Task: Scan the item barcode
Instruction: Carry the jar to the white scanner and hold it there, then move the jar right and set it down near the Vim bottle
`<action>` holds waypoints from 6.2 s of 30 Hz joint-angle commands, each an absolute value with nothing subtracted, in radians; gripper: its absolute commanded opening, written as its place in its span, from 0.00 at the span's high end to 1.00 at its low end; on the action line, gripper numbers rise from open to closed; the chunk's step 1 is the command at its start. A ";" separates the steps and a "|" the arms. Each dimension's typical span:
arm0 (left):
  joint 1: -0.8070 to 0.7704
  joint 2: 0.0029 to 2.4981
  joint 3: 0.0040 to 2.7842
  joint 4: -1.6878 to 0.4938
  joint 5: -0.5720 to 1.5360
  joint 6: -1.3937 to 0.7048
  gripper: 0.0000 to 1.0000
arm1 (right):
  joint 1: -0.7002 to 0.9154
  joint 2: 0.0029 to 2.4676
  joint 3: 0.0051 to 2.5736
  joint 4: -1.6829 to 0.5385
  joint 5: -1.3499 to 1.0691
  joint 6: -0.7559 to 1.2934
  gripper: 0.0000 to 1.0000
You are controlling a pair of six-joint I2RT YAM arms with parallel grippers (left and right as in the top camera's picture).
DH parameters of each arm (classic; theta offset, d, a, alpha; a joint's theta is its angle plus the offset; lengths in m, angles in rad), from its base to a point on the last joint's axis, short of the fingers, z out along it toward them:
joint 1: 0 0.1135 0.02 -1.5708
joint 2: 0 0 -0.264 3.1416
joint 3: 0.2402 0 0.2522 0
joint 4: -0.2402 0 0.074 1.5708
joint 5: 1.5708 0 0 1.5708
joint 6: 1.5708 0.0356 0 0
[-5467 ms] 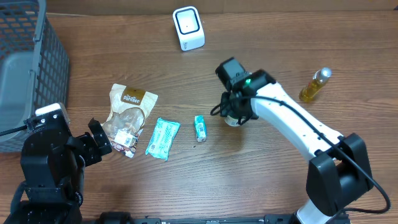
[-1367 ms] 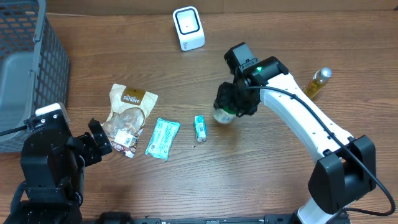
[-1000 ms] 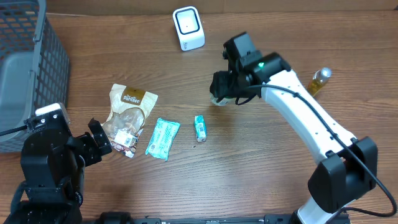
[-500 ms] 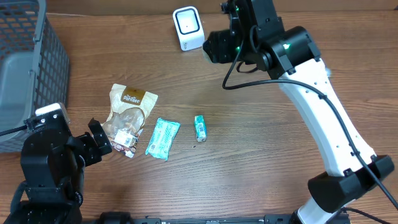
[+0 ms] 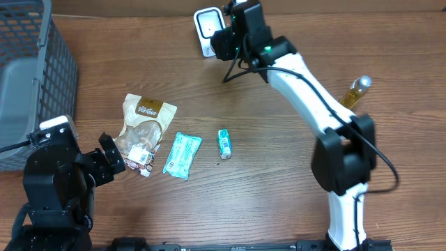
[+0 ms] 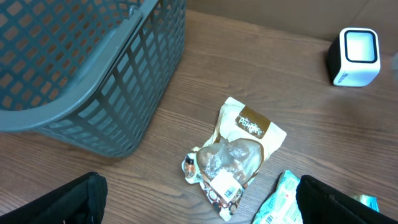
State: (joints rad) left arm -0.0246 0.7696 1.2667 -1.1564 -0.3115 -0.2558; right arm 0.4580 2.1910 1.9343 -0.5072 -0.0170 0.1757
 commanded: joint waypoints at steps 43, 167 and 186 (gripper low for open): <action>-0.019 0.766 1.272 -1.156 -0.322 -0.258 0.01 | 0.431 2.497 1.935 0.442 0.060 0.155 0.69; -0.019 0.766 1.272 -1.156 -0.322 -0.258 0.00 | 0.117 1.958 1.347 -1.025 0.159 0.319 0.21; -0.019 0.766 1.272 -1.156 -0.322 -0.258 0.00 | 0.118 1.760 1.521 -1.136 -0.049 0.318 0.26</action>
